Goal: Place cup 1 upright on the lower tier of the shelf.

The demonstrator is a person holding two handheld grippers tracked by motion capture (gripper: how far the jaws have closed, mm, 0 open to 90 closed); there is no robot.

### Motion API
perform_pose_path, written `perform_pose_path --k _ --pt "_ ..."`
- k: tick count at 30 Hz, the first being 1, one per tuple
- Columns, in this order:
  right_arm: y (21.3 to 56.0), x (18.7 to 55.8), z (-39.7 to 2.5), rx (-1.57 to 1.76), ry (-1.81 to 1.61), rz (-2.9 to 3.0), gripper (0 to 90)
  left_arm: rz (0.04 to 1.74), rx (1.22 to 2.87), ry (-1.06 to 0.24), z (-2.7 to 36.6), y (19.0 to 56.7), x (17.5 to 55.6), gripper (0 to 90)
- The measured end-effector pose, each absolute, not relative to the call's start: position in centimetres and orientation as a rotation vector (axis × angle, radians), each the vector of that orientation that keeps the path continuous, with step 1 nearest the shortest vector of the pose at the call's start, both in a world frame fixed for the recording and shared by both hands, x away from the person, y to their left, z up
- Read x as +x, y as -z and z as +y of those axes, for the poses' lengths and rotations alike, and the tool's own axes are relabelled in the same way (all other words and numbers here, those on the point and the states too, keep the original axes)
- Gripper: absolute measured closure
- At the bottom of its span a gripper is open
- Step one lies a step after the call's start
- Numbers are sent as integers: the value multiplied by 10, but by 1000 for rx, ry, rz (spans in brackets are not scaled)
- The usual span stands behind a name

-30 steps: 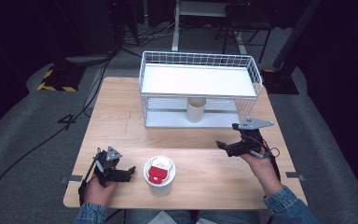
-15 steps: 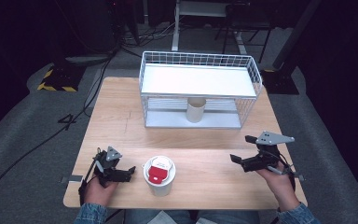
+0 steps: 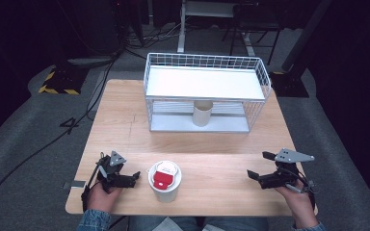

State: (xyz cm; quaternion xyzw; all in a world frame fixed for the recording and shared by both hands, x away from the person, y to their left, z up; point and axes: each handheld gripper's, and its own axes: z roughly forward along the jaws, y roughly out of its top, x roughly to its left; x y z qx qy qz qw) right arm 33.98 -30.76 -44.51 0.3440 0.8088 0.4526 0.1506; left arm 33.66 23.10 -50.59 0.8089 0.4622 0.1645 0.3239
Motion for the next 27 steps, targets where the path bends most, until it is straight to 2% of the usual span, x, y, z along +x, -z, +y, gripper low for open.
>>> perform_pose_path --k 13,27 --pt "486 338 -325 1112 -1198 2361 11 1214 2122 -429 230 506 338 40" --pt "502 343 -325 1146 -1044 2386 11 1235 2117 -433 229 506 336 39"
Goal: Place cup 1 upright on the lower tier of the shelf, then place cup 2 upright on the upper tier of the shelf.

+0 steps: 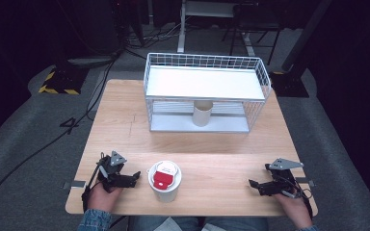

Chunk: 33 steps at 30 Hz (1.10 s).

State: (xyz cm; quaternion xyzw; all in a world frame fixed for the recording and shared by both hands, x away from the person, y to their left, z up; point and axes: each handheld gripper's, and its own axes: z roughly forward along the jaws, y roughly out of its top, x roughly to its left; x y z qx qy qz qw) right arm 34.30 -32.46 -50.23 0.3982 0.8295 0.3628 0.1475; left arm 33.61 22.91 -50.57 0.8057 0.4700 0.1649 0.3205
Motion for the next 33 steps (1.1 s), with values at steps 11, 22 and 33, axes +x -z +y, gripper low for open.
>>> perform_pose_path --k 11,22,33 --pt "506 344 -326 1140 -978 2366 0 1236 2116 -442 229 506 336 40" --pt "506 345 -326 1141 -980 2364 0 1233 2113 -437 229 506 335 34" --pt "506 347 -324 1138 -982 2367 0 1231 2072 -409 236 501 330 49"
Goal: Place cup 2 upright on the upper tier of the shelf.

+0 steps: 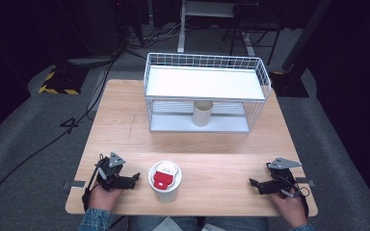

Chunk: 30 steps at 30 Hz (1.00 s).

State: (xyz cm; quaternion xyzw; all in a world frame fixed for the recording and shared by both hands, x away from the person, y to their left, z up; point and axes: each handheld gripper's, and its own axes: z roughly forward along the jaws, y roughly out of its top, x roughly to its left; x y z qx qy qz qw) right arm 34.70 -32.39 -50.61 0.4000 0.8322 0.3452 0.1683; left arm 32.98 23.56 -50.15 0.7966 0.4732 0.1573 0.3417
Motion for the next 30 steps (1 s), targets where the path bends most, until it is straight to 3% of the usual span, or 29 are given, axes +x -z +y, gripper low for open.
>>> perform_pose_path --k 6,22,30 --pt "506 347 -323 1145 -976 2361 0 1172 1961 -421 240 486 316 54" --pt "506 348 -322 1150 -975 2354 1 961 1891 -449 227 459 269 52" --pt "506 348 -322 1151 -975 2354 0 850 1892 -391 215 455 253 32"
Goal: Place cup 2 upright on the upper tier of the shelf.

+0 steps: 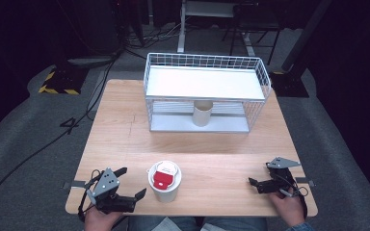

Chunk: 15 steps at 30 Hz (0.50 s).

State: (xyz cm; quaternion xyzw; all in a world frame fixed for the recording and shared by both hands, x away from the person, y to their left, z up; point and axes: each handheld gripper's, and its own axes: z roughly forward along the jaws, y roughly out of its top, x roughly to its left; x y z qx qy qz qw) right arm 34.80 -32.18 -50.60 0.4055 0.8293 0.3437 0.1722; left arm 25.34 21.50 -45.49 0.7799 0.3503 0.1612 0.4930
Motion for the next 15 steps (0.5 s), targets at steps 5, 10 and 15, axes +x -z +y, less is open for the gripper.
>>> perform_pose_path --k 5,10,15 --pt "506 348 -322 1151 -975 2354 1 815 1886 -373 210 455 248 32" --pt "506 348 -322 1150 -975 2354 0 763 1877 -337 201 456 247 31" --pt "506 348 -322 1150 -975 2354 0 707 1856 -314 193 457 246 21"
